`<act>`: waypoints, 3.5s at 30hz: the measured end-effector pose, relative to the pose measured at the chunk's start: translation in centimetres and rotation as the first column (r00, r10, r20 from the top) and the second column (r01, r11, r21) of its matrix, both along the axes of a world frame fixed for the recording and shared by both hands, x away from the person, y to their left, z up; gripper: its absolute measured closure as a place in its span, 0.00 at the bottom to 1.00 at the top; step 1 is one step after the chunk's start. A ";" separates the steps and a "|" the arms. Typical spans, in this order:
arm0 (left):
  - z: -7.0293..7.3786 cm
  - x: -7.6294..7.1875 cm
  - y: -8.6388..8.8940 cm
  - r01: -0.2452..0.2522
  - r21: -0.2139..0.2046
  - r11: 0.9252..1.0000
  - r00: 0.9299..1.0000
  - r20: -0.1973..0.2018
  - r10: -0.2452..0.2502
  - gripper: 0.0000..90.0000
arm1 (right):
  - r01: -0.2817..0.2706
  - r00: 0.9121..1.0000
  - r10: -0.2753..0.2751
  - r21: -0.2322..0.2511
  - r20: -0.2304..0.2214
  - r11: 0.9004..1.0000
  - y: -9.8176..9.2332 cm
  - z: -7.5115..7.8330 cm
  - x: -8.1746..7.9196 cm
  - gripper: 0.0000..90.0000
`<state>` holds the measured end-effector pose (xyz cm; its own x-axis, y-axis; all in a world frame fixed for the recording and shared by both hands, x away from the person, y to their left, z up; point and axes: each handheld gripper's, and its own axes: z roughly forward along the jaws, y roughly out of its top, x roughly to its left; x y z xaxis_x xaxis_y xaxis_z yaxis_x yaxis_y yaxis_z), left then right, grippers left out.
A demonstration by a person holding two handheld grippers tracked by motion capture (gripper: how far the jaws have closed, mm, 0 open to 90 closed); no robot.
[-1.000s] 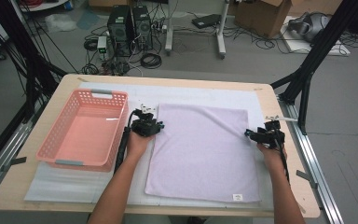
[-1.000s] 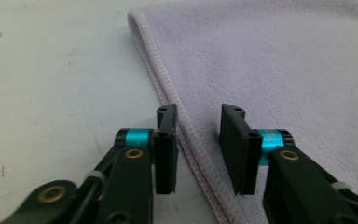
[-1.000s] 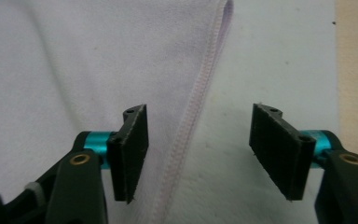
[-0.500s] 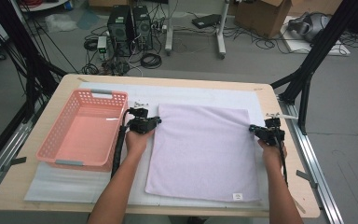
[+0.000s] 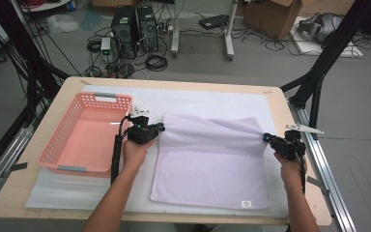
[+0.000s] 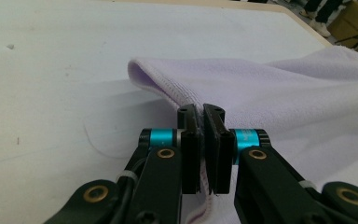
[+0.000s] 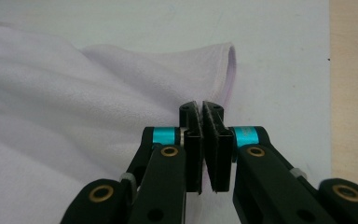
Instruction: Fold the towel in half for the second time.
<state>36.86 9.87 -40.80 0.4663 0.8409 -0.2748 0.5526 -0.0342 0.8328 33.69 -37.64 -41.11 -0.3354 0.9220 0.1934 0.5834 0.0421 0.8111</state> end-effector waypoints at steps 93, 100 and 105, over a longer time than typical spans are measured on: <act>-0.1 -9.8 1.8 0.152 -0.017 0.988 0.977 0.153 -0.148 0.90 | -0.150 0.965 0.135 0.051 0.223 0.987 -0.2 2.1 -9.0 0.89; -1.2 -12.1 2.0 0.150 -0.018 0.988 0.979 0.142 -0.146 0.86 | -0.155 0.968 0.143 0.040 0.208 0.987 -0.1 1.2 -11.9 0.88; -2.1 -14.0 2.3 0.137 -0.019 0.990 0.984 0.118 -0.134 0.84 | -0.163 0.972 0.158 0.017 0.172 0.986 0.0 0.4 -13.9 0.88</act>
